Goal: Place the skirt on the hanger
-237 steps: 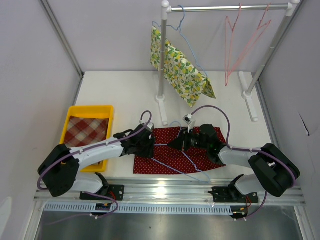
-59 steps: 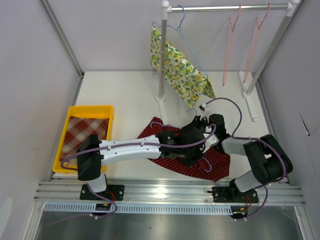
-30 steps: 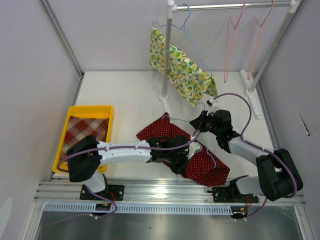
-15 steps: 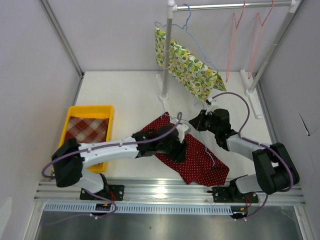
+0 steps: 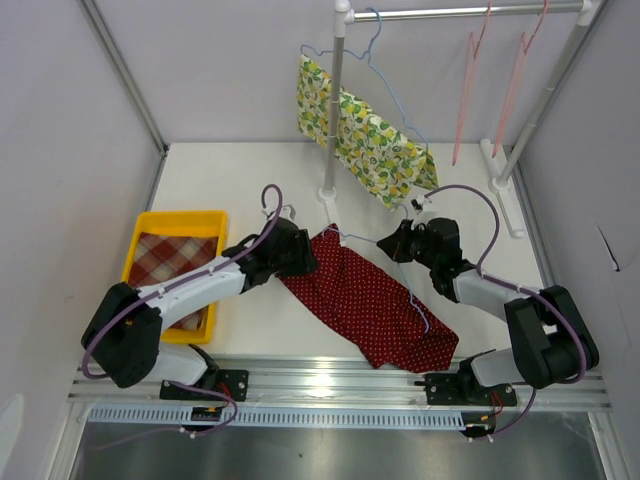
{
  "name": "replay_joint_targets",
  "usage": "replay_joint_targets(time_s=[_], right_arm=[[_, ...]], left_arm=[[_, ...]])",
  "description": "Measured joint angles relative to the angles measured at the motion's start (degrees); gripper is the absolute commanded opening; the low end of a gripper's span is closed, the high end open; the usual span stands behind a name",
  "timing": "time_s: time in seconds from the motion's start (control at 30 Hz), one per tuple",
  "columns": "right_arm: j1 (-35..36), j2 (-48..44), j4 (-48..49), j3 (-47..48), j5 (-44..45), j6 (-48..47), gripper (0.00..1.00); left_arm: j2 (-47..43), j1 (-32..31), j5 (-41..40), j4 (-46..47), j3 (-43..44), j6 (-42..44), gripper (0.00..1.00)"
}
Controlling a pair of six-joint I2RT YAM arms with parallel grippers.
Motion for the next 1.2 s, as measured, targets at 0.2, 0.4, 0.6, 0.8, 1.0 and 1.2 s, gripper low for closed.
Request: replay_joint_targets(time_s=[0.2,0.4,0.6,0.8,1.0,1.2], right_arm=[[0.0,0.0,0.15,0.0,-0.17,0.13,0.0],[0.0,0.0,0.17,0.0,-0.22,0.13,0.0],[0.0,0.0,0.26,0.0,-0.37,0.15,0.0],[-0.02,0.0,0.42,0.0,-0.44,0.15,0.0],[-0.02,0.0,0.55,0.0,-0.61,0.17,0.0],[-0.07,0.0,0.68,0.0,-0.96,0.37,0.0]], left_arm=[[3.28,2.54,-0.35,1.9,-1.2,-2.05,0.61],[6.99,3.91,0.11,4.63,-1.25,-2.67,0.59],[10.49,4.22,0.15,6.43,-1.25,-3.04,0.56],[13.27,4.46,0.2,7.69,-1.25,-3.17,0.46],[14.67,4.55,0.15,8.98,-1.22,-3.91,0.17],[15.1,4.76,0.13,9.35,-0.96,-3.72,0.0]])
